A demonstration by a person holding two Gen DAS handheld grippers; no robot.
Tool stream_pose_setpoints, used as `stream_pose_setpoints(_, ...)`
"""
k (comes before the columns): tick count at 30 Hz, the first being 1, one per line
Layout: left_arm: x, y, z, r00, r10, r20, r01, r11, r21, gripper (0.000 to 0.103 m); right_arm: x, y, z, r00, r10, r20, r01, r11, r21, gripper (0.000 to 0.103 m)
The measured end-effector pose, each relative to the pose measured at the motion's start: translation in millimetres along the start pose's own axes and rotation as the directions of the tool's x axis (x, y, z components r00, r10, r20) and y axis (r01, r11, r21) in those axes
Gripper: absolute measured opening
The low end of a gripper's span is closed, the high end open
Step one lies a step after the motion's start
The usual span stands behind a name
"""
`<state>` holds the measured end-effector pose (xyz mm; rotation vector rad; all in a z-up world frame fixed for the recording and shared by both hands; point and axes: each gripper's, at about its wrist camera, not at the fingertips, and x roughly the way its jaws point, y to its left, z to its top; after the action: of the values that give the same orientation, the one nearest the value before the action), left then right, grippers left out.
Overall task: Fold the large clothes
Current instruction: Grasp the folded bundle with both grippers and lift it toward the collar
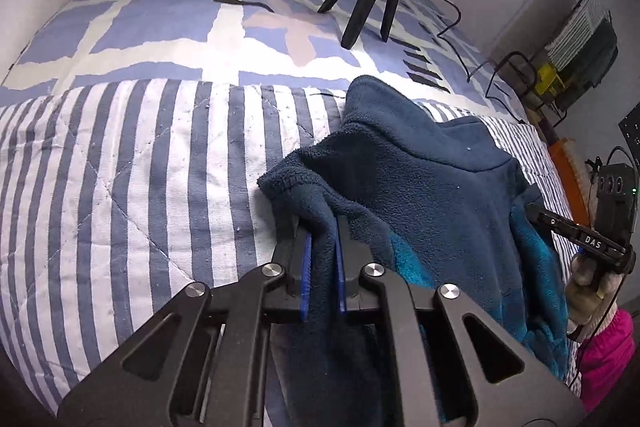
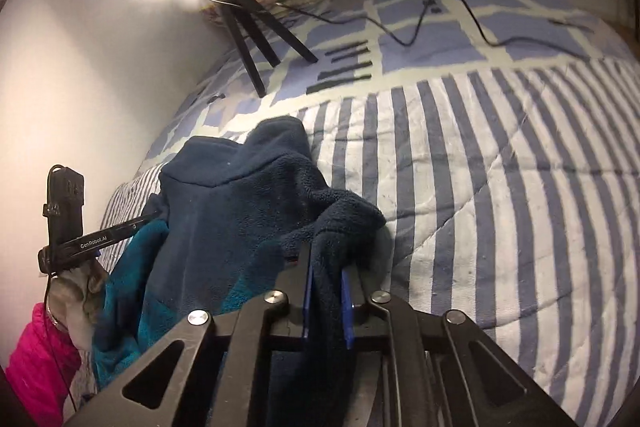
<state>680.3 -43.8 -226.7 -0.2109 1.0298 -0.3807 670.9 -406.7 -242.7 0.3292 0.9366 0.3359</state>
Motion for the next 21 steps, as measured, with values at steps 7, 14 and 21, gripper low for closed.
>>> stream_pose_setpoints(7,-38,-21,-1,0.997,-0.014,0.078,0.012,1.0,0.026,0.006,-39,26,6,0.996,-0.015,0.084,0.02,0.998,-0.059,0.007)
stream_pose_setpoints(14,-96,-48,-12,0.989,-0.05,0.141,0.041,0.997,0.07,0.006,-85,56,4,0.991,0.002,0.137,0.015,0.993,-0.117,0.007)
stream_pose_setpoints(21,-155,-73,-44,0.981,-0.079,0.175,0.06,0.992,0.111,0.006,-145,82,-21,0.987,0.035,0.16,-0.007,0.984,-0.176,0.007)
